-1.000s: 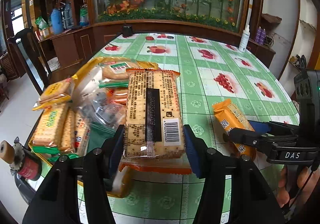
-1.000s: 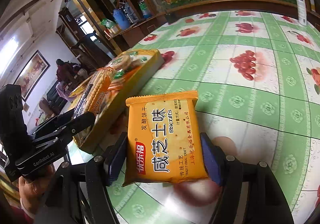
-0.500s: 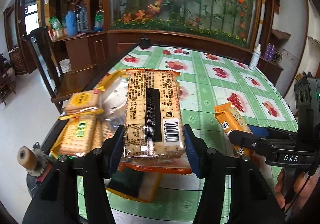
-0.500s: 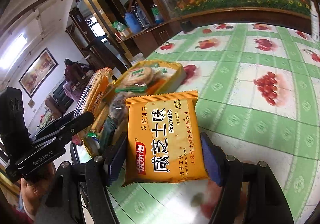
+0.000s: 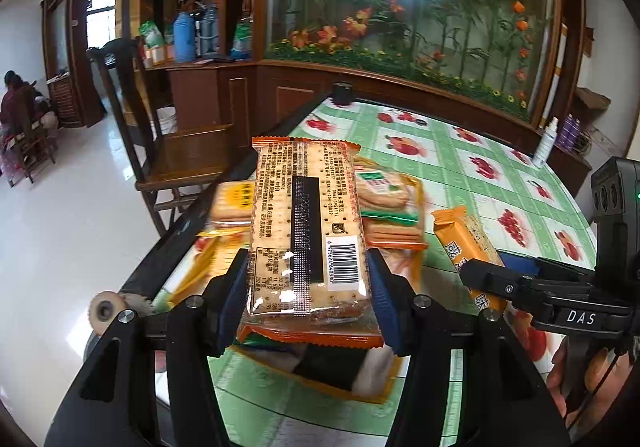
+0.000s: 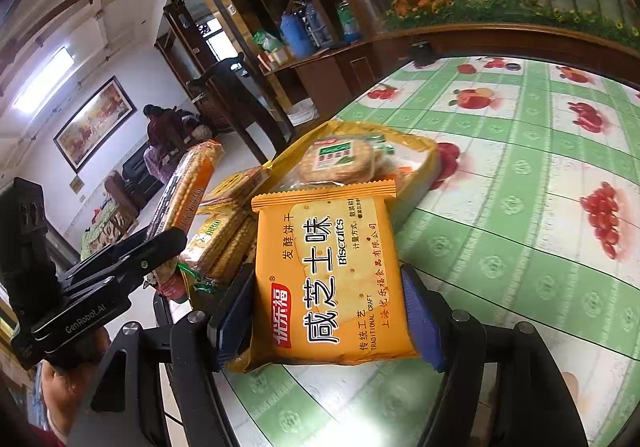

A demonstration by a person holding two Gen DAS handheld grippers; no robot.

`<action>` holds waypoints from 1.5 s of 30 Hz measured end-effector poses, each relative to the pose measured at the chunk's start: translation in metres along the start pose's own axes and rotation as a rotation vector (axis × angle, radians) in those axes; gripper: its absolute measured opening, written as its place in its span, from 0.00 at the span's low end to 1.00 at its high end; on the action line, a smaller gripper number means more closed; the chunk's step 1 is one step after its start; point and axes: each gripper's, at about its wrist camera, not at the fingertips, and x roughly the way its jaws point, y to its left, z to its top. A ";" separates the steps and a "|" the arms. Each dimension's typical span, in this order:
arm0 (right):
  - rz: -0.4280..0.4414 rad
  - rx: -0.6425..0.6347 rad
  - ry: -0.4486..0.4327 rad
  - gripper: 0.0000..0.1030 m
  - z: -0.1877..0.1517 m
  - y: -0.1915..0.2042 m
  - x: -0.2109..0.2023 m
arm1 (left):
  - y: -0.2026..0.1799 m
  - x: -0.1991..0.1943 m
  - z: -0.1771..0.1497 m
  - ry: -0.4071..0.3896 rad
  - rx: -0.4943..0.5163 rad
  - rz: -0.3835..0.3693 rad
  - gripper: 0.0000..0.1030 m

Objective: Organize snacks
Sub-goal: 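Carry the brown pack and orange pack over the yellow tray with both grippers, then lower both packs into the tray and open both grippers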

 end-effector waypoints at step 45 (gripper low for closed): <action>-0.167 -0.144 -0.029 0.89 0.087 0.028 0.110 | -0.001 0.047 0.004 0.125 -0.011 -0.017 0.59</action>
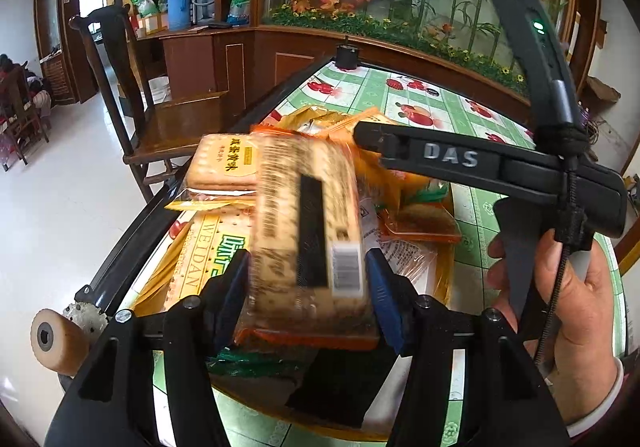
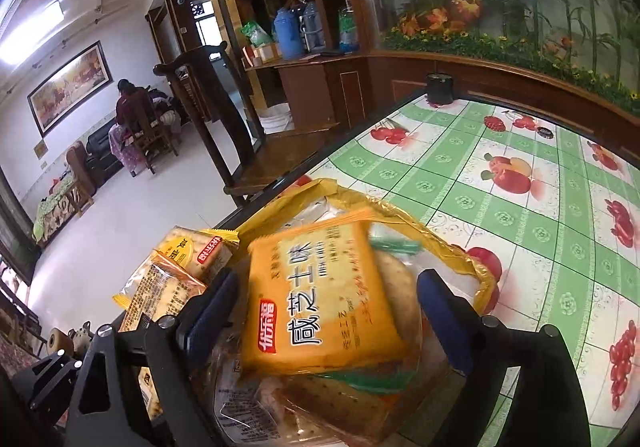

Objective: Organize snacks
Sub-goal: 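Lower both packs into the tray and open both grippers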

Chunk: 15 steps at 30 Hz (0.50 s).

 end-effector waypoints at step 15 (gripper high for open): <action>-0.005 0.015 -0.052 0.95 -0.007 -0.003 -0.045 | -0.004 -0.027 -0.002 -0.046 -0.011 0.054 0.79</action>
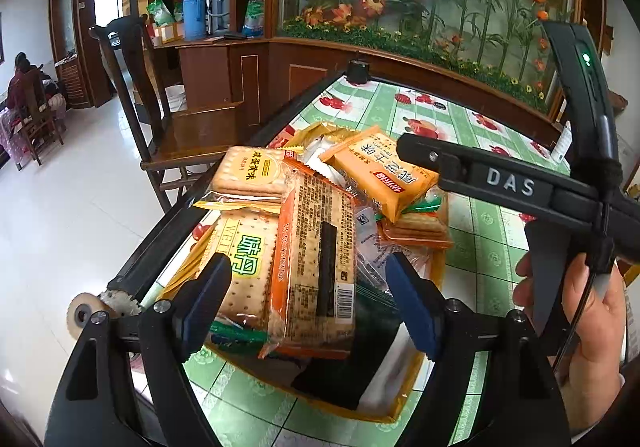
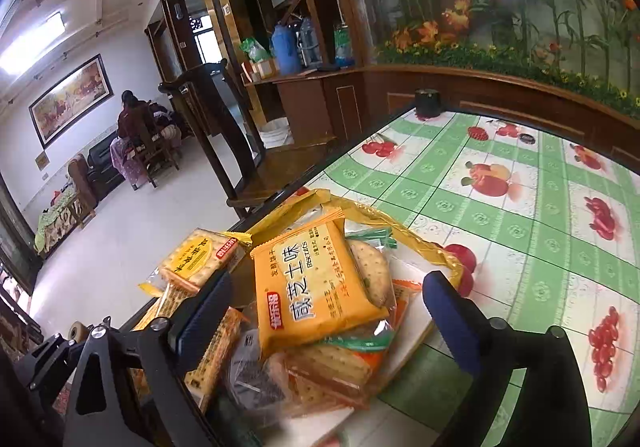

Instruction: Organize snacks

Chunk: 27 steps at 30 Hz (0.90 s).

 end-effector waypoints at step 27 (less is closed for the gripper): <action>0.068 -0.192 -0.167 0.99 -0.053 0.039 -0.109 | -0.007 -0.074 -0.031 -0.196 0.032 0.118 0.91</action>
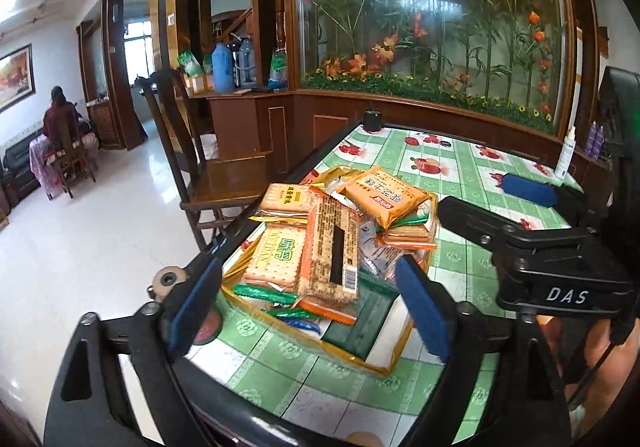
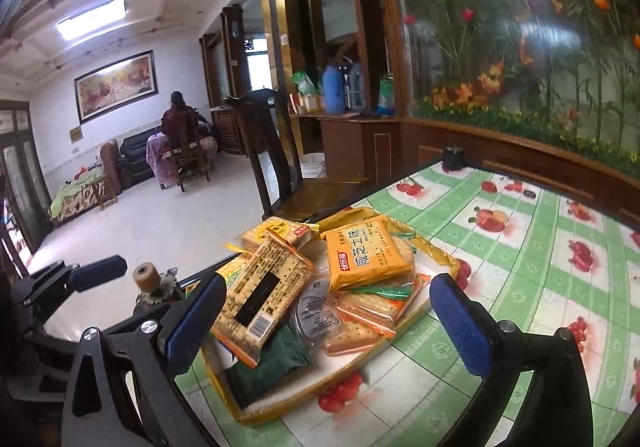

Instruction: Organize snacks

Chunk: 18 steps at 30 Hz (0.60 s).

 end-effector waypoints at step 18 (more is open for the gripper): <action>-0.027 0.012 0.012 0.99 -0.023 -0.012 -0.028 | 0.017 -0.056 -0.002 -0.156 -0.006 0.025 1.00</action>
